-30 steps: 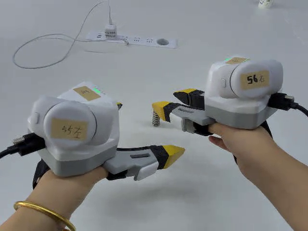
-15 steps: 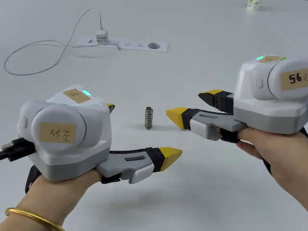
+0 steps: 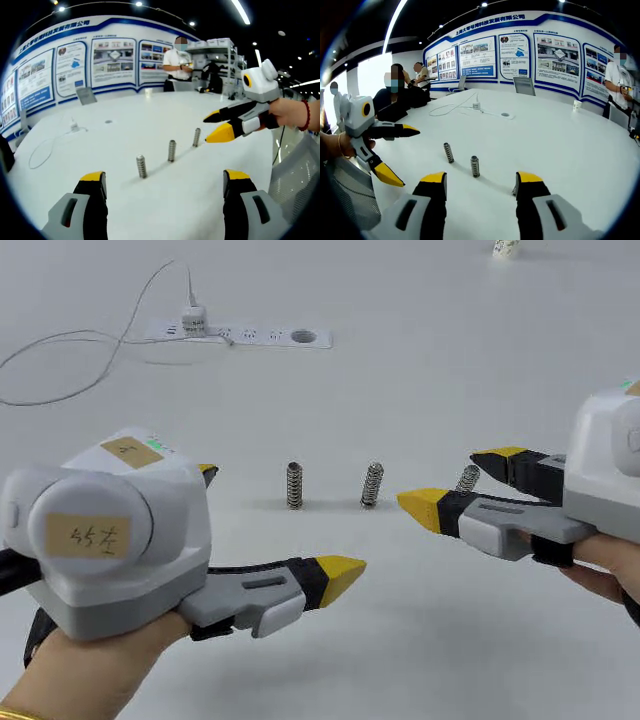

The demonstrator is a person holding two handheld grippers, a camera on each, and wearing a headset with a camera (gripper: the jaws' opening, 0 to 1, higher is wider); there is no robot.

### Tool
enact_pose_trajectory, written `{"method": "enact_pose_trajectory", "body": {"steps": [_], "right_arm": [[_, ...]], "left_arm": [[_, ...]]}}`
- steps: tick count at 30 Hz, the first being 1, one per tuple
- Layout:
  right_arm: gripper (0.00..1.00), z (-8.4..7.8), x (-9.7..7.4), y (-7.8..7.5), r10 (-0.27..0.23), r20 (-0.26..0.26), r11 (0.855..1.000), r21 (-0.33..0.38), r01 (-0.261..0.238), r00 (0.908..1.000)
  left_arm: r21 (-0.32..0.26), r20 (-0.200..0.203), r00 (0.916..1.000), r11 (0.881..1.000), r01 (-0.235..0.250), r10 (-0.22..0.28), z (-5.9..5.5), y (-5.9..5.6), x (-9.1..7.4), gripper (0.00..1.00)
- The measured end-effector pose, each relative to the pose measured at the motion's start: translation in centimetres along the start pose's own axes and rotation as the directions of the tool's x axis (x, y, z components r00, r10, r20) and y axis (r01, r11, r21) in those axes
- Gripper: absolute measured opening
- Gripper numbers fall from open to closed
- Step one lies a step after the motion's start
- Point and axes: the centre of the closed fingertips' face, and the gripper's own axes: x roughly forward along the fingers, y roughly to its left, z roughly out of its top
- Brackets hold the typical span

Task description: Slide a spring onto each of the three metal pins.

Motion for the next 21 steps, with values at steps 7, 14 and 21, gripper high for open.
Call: {"method": "enact_pose_trajectory", "body": {"steps": [7,14,21], "right_arm": [[0.62,-1.7,-1.1,-0.7,-0.006,-0.03,1.0,0.006,0.006,0.9995],[0.66,-3.0,-2.0,-0.8,0.009,-0.037,0.999,0.041,-0.008,0.9993],[0.71,-2.8,-2.6,-0.5,0.022,-0.003,0.999,0.046,-0.022,0.9998]], "left_arm": [[-0.011,0.002,1.0,1.0,-0.004,0.004,-0.1,0.1,-0.5,0.99],[-0.025,0.008,0.9999,1.0,-0.013,0.013,-0.1,0.1,-1.1,0.96],[-0.024,-0.017,0.9998,1.0,-0.011,0.01,-0.8,-0.3,-1.5,0.96]]}}
